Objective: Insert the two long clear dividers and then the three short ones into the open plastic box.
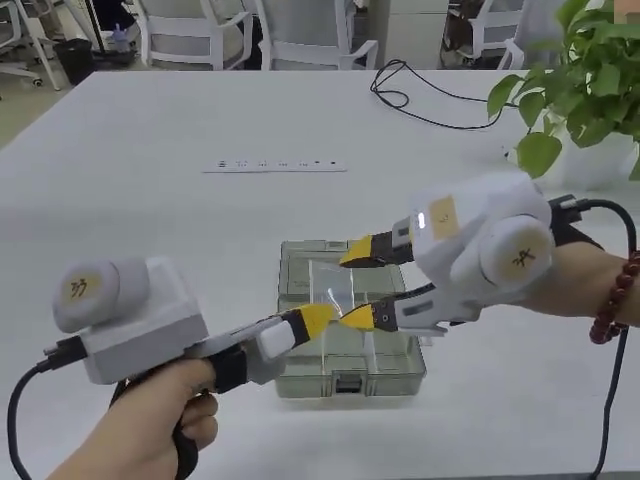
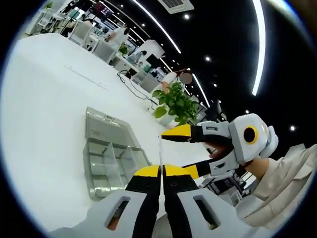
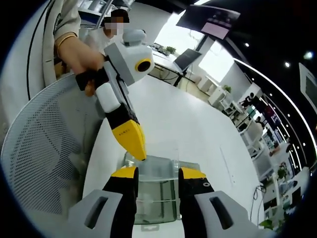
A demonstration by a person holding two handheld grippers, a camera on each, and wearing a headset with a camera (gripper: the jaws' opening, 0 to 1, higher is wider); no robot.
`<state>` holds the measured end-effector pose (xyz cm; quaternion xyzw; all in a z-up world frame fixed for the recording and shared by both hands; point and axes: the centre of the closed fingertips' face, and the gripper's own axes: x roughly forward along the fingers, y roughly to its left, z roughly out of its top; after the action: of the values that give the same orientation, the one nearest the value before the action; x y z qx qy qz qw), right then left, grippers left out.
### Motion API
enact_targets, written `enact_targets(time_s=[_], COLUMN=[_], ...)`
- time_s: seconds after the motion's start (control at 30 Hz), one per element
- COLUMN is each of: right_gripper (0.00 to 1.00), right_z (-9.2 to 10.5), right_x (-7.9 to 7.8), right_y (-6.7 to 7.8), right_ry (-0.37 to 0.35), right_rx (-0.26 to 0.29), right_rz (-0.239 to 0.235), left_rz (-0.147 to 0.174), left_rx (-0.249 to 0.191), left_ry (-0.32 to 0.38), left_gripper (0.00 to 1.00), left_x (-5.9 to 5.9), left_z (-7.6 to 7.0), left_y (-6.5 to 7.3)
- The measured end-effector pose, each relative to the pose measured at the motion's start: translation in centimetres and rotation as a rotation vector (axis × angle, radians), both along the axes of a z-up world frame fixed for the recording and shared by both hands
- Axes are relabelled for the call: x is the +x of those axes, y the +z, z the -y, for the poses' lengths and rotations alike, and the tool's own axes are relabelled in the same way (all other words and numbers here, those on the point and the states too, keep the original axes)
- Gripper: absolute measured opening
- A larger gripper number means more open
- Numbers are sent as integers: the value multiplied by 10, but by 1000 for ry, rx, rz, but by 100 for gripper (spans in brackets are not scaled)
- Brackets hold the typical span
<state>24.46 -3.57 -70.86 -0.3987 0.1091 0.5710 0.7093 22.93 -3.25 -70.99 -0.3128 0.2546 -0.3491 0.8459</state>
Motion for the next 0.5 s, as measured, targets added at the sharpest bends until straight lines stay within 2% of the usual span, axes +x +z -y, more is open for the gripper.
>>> enact_targets(time_s=[0.2,0.23,0.27,0.3,0.4,0.47,0.5], right_gripper=[33,33,33,32,33,33,33], right_z=[-1,-1,-2,-2,-2,-2,-2], right_x=[0,0,0,0,-1,-2,-2], right_y=[-1,-1,-1,-1,-1,-1,0], right_ry=[6,3,1,1,-5,-11,-18], right_rx=[4,8,18,21,38,51,64], right_rz=[26,25,21,20,3,-20,-28], left_rz=[21,35,55,71,103,128,152], left_rx=[41,70,131,156,184,233,267], left_ry=[-11,-16,-20,-30,-40,-52,-66], left_gripper=[0,0,0,0,0,0,0], left_x=[1,1,3,3,2,3,2], left_z=[-2,-3,-7,-7,-7,-10,-11], left_y=[0,0,-4,-5,-2,-4,-5])
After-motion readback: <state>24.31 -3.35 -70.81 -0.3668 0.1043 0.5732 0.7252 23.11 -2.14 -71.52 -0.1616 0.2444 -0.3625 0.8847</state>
